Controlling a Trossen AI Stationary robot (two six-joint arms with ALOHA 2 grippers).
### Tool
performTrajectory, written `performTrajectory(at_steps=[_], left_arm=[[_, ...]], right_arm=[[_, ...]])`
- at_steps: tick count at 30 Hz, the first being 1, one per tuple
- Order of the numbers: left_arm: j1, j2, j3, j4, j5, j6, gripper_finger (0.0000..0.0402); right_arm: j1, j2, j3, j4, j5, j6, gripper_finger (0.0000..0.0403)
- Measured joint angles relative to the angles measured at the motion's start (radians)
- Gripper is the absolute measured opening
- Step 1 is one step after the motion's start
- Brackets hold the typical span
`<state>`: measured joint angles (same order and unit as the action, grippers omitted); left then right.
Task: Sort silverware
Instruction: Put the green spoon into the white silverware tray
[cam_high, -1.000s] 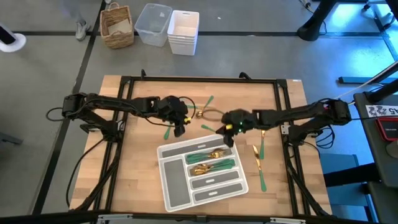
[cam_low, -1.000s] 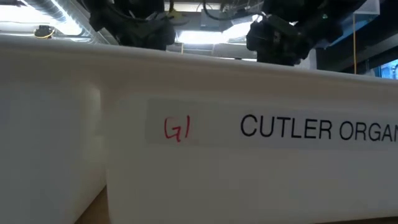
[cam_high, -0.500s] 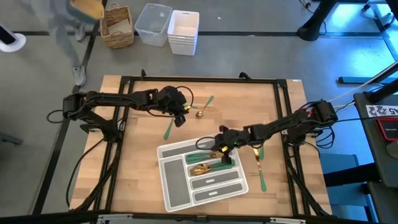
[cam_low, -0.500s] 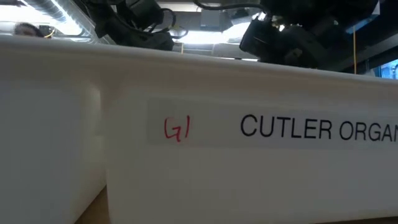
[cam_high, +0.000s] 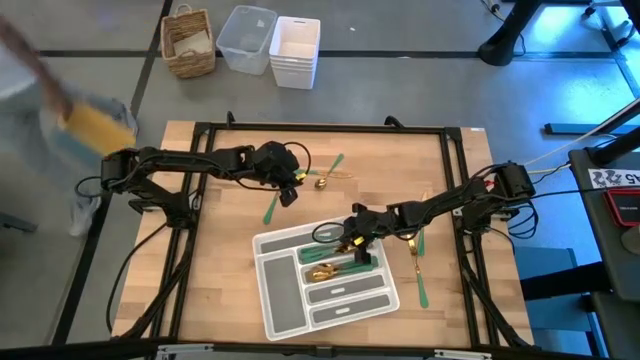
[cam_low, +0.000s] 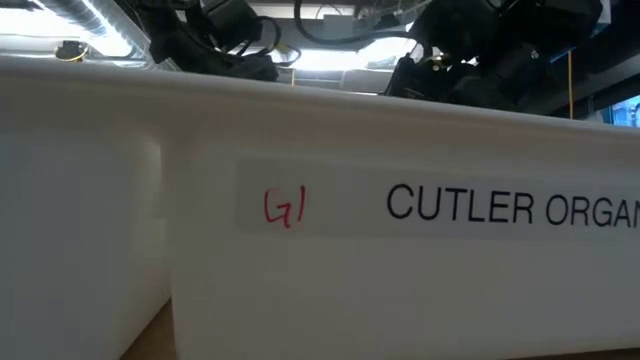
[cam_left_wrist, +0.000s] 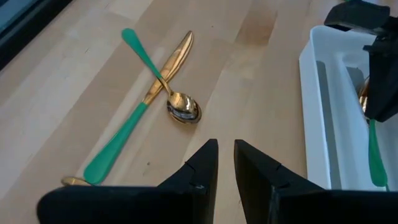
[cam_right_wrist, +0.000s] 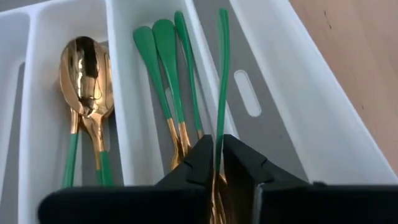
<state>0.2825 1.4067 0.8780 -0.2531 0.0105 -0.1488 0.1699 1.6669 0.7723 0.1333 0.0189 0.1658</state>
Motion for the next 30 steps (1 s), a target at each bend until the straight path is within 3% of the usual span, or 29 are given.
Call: performTrajectory(at_steps=[11,20,30], left_arm=[[0.0,0.0,0.0,0.002,0.0,0.019,0.0045],[0.0,0.0,0.0,0.002,0.0,0.019,0.0045],[0.0,0.0,0.0,0.002,0.0,0.017,0.0045]], right_arm=[[0.0,0.0,0.021,-0.005,-0.013,-0.001,0.0115],[0.001,0.0,0.083,-0.005,-0.133,-0.093,0.0113],[0.0,0.0,0.099,-0.053,0.04,-0.095,0.0106]])
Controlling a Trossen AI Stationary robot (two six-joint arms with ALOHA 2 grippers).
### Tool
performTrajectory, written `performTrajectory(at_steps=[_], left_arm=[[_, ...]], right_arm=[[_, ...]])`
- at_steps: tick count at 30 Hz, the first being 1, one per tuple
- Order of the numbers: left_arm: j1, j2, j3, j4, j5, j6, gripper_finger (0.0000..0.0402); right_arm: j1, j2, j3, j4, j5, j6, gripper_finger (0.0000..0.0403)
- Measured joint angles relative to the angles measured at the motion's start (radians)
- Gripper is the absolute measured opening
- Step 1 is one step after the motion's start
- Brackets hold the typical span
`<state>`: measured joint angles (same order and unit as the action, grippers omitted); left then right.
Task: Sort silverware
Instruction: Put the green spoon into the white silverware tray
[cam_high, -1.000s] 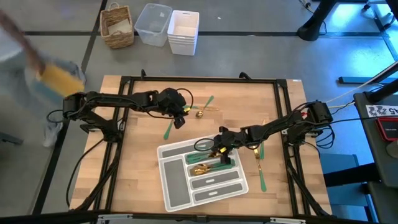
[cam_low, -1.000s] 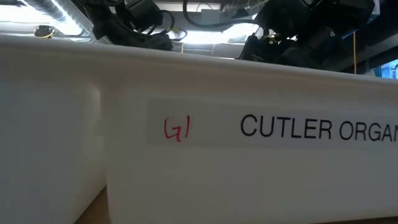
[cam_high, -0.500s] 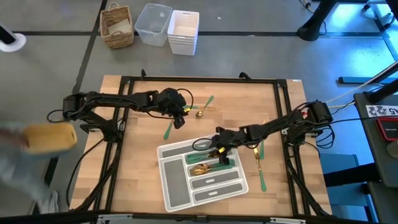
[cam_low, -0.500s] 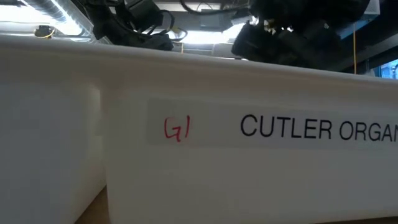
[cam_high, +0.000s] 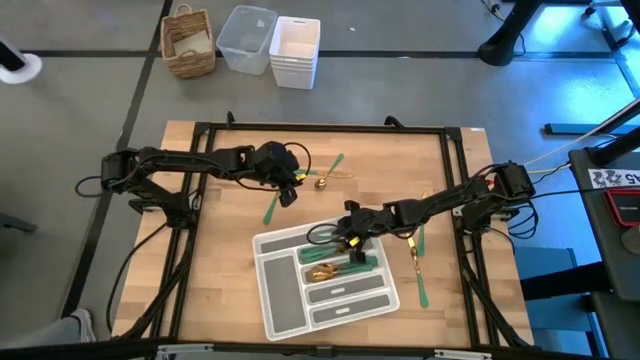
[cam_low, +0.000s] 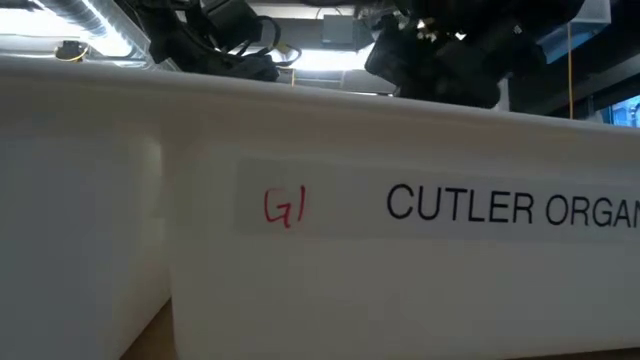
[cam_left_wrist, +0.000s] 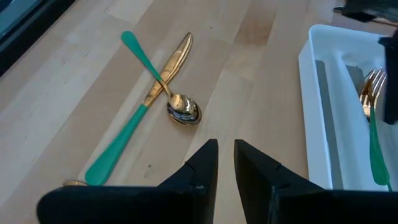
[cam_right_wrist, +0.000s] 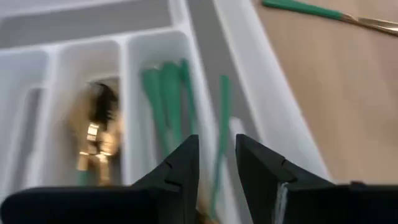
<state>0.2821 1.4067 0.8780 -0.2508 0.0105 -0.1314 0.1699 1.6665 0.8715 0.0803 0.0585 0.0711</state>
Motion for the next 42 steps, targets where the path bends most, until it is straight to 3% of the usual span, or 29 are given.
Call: performTrajectory(at_steps=[11,18,26,29,42], left_arm=[[-0.004,0.0,0.0,0.0,0.0,-0.021,0.0045],[-0.067,0.0,0.0,0.001,0.001,-0.052,0.0045],[-0.12,0.0,0.0,0.008,0.001,-0.022,0.0045],[-0.127,0.0,0.0,0.008,0.001,-0.018,0.0045],[-0.127,0.0,0.0,0.008,0.001,-0.018,0.0045]], right_arm=[[0.0,0.073,-0.001,0.039,0.015,0.0,0.0105],[0.0,0.112,-0.001,0.089,-0.029,-0.002,0.0103],[-0.002,0.129,-0.001,0.105,-0.071,-0.02,0.0016],[0.0,0.126,0.0,0.109,-0.087,-0.041,0.0022],[0.002,0.126,0.128,-0.073,-0.129,-0.104,0.0018]])
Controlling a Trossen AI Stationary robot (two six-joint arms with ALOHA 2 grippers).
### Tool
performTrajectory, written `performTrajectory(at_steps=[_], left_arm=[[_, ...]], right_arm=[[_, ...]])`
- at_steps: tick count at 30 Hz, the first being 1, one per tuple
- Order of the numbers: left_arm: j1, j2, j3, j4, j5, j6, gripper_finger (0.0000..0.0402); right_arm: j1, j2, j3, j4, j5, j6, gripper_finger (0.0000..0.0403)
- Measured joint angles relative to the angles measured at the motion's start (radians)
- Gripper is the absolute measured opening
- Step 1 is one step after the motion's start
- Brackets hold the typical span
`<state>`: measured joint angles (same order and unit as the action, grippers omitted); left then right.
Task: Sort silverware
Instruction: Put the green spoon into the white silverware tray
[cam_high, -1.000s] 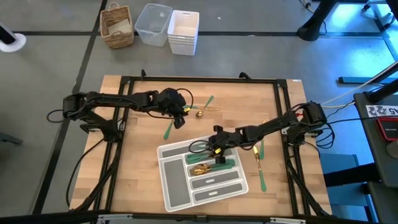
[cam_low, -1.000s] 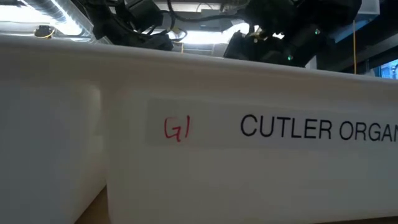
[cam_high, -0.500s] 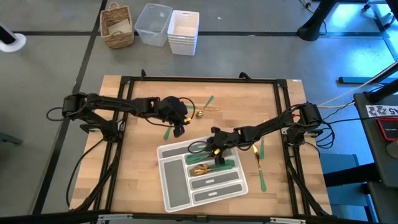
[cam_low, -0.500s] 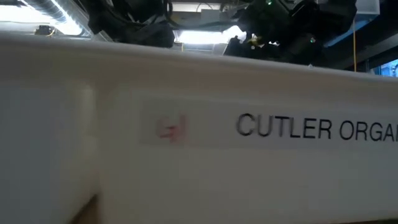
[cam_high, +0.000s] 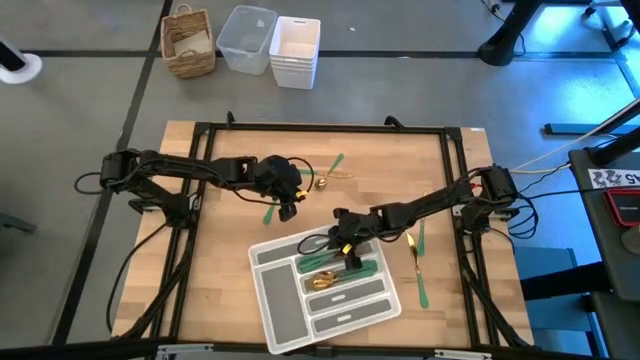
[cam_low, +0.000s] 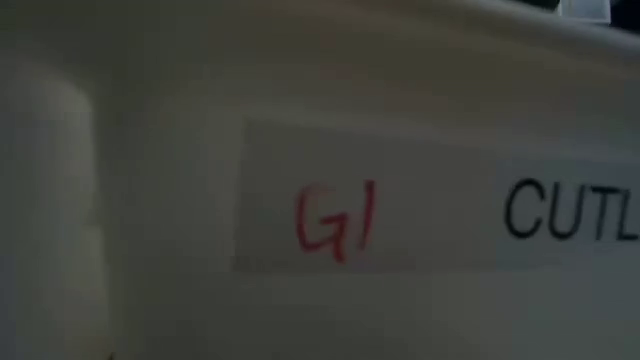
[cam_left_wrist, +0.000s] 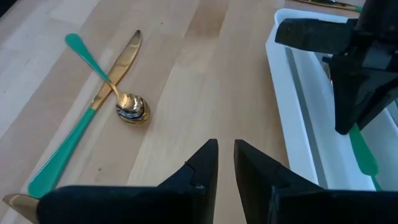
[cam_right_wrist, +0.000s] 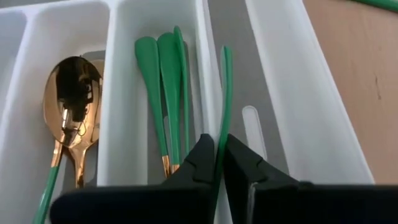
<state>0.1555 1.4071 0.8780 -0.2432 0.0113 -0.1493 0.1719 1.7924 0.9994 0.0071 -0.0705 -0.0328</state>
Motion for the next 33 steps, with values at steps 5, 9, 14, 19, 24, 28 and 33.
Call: performTrajectory(at_steps=[5,9,14,19,24,28,33], left_arm=[[0.0,0.0,0.0,0.0,0.0,0.0,0.0045],[0.0,0.0,0.0,0.0,0.0,0.0,0.0045],[-0.007,0.0,0.0,0.0,-0.001,-0.024,0.0045],[-0.054,0.025,0.0,0.0,-0.001,-0.046,0.0045],[-0.088,0.067,0.0,0.001,0.0,-0.044,0.0045],[-0.093,0.096,0.0,0.007,0.0,-0.024,0.0045],[-0.089,0.119,0.0,0.025,0.0,-0.017,0.0045]], right_arm=[[-0.001,0.0,0.021,-0.061,0.035,-0.003,0.0016],[-0.001,0.0,0.021,-0.115,0.083,-0.002,0.0017],[-0.001,0.001,0.021,-0.146,0.103,-0.001,0.0021],[-0.002,0.004,0.021,-0.144,0.099,-0.003,0.0022],[-0.002,0.001,0.021,-0.128,0.085,-0.019,0.0023],[-0.002,0.0,0.021,-0.12,0.1,-0.025,0.0023],[-0.001,-0.001,0.021,-0.132,0.148,-0.027,0.0023]])
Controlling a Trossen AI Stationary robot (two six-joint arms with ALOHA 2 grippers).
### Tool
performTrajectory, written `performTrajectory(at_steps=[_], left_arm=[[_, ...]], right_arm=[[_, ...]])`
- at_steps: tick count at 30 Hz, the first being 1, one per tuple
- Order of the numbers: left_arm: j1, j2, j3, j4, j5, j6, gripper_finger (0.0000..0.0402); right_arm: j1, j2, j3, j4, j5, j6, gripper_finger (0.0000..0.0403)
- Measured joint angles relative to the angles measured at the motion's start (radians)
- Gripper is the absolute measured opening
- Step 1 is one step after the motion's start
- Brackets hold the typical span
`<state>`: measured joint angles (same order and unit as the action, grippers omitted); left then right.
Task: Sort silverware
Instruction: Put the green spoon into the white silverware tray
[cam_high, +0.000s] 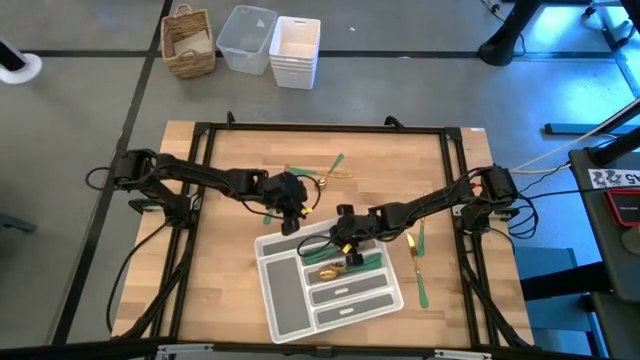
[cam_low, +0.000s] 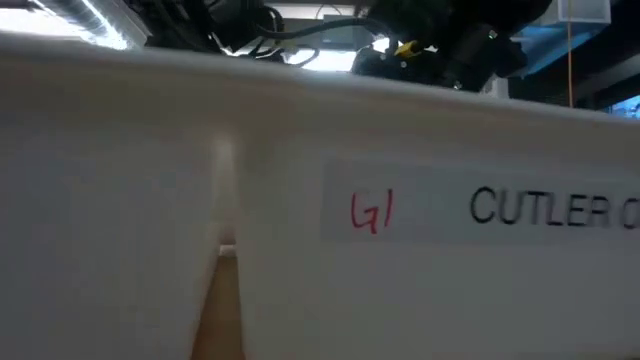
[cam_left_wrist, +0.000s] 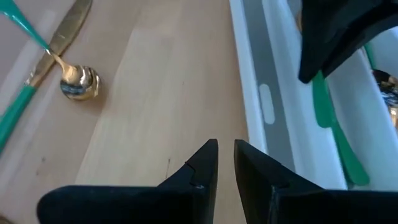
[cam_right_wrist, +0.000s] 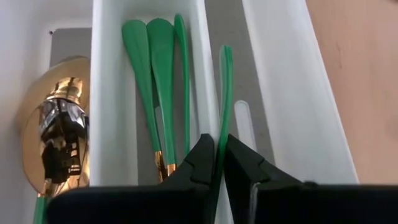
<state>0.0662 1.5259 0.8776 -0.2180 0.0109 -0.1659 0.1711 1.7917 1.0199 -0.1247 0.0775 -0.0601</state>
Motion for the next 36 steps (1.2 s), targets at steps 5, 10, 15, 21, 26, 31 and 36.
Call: performTrajectory(at_steps=[5,10,15,21,26,31,36], left_arm=[[0.0,0.005,-0.001,0.033,0.0,0.013,0.0045],[-0.016,0.006,-0.001,0.057,0.0,0.014,0.0045],[-0.048,0.006,-0.001,0.055,0.005,0.042,0.0045],[-0.068,0.006,-0.001,0.055,0.005,0.065,0.0045],[-0.067,0.006,-0.001,0.055,0.005,0.065,0.0045],[-0.047,0.006,-0.001,0.108,0.004,0.094,0.0045],[0.012,0.006,0.0,0.234,-0.017,0.04,0.0045]], right_arm=[[-0.002,0.001,0.001,-0.037,0.01,0.003,0.0024],[-0.002,0.002,0.002,-0.043,0.012,0.01,0.0025],[-0.002,0.003,0.002,-0.041,-0.03,0.007,0.0057],[0.0,0.0,0.002,-0.011,-0.046,0.003,0.0104],[-0.003,0.0,0.002,0.009,-0.103,0.003,0.0106],[0.0,-0.023,0.003,-0.007,-0.123,0.003,0.0087],[0.0,-0.087,0.104,-0.195,-0.055,0.001,0.0071]])
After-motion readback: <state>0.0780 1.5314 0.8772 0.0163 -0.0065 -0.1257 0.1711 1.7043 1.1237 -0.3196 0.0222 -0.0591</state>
